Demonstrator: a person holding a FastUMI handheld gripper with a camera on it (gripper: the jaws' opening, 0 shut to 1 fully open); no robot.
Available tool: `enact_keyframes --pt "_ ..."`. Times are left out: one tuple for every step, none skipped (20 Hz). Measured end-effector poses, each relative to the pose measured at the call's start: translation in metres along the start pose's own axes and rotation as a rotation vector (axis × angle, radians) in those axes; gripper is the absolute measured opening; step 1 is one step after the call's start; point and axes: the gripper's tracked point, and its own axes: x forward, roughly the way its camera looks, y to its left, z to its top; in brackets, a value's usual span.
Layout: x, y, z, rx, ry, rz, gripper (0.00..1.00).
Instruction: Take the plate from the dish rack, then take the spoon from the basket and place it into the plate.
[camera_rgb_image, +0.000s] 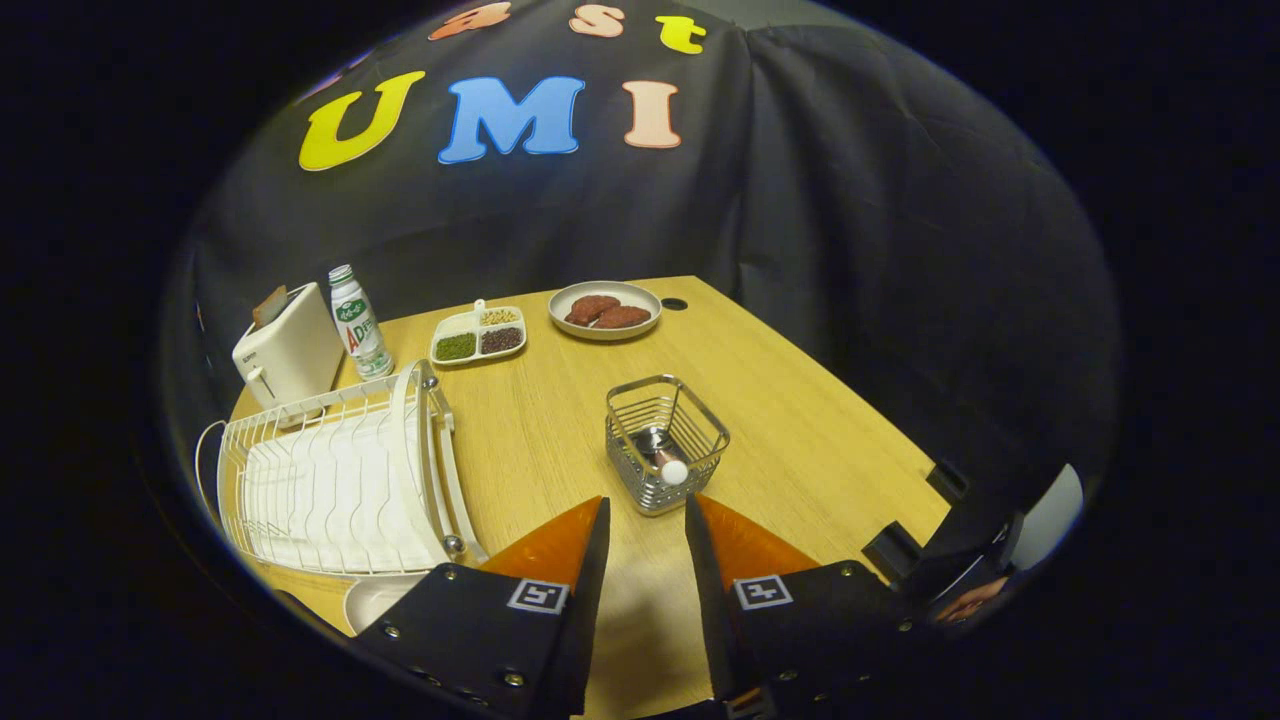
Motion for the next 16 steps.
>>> enact_keyframes --pt "0.002 -0.001 0.003 0.007 0.001 -0.002 0.46" --pt "0.004 0.0 0.003 0.014 0.004 -0.004 0.46" --pt "0.007 -0.001 0.003 0.016 0.008 -0.007 0.46" --pt "0.01 -0.002 0.003 0.015 0.012 -0.01 0.46" --pt "0.013 -0.003 0.005 0.014 0.014 -0.011 0.46" --pt "0.016 -0.002 0.006 0.014 0.017 -0.01 0.46" --pt "0.019 -0.002 0.007 0.015 0.021 -0.007 0.46" --pt "0.023 -0.004 0.008 0.013 0.025 -0.01 0.46" --pt "0.026 -0.006 0.009 0.008 0.03 -0.016 0.46" --pt "0.029 -0.008 0.009 0.003 0.033 -0.024 0.46" --pt "0.031 -0.01 0.01 -0.003 0.037 -0.034 0.46" --pt "0.031 -0.012 0.012 -0.009 0.034 -0.037 0.46" --pt "0.035 -0.012 0.017 -0.012 0.024 -0.029 0.46" --pt "0.036 -0.002 0.017 -0.015 0.014 0.011 0.3" --pt "0.035 -0.005 0.018 -0.031 0.018 0.001 0.14" --pt "0.035 -0.008 0.017 -0.045 0.019 -0.009 0.14"
